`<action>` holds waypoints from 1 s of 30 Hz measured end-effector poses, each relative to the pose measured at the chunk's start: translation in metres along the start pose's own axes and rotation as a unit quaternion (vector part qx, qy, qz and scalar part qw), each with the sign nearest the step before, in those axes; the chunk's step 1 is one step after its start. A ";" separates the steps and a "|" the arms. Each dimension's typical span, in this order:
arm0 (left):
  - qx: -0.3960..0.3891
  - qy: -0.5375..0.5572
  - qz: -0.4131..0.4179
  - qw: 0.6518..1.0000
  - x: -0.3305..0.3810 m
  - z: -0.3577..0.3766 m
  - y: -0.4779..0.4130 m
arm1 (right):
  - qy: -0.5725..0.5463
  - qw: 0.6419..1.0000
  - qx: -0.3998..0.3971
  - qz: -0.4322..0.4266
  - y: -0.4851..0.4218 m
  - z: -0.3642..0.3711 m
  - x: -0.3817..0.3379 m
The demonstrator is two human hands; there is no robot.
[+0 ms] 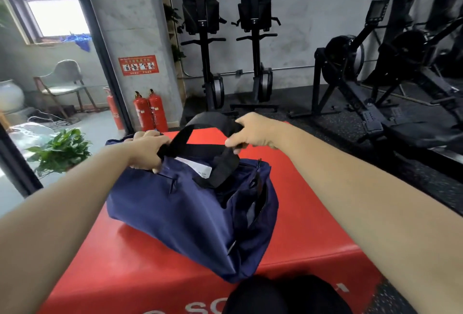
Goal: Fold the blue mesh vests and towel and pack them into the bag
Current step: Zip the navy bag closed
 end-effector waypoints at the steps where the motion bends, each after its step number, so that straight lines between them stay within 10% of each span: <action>1: -0.016 0.006 0.000 1.000 0.004 -0.006 0.005 | -0.016 0.999 0.041 -0.011 -0.004 -0.009 0.003; 7: 0.069 0.071 0.033 0.995 0.077 -0.053 0.054 | 0.269 0.960 0.062 0.047 0.002 -0.025 0.061; 10: 0.147 0.158 0.051 0.975 0.133 -0.049 0.087 | 0.205 0.973 0.102 0.040 0.015 -0.034 0.084; 18: 0.113 -0.060 -0.042 0.991 0.173 0.027 0.097 | 0.008 0.992 0.120 -0.040 0.077 -0.004 0.111; 22: 0.100 0.222 -0.091 0.966 0.147 0.044 0.088 | 0.003 0.988 0.124 -0.087 0.099 0.024 0.119; 25: 0.076 0.493 -0.135 0.856 0.137 0.059 0.094 | 0.019 0.981 0.157 -0.114 0.109 0.040 0.124; 30: 0.103 0.578 -0.154 0.795 0.135 0.066 0.093 | 0.071 0.943 0.265 -0.190 0.130 0.052 0.098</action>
Point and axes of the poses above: each hand's wrist, its own y-axis away from the middle knuckle, its own z-axis out of the palm, x = y × z, the point moved 7 cm from there along -y, towards the middle knuckle, and after that the axes turned 4 degrees about x, right-handed, at the moved point
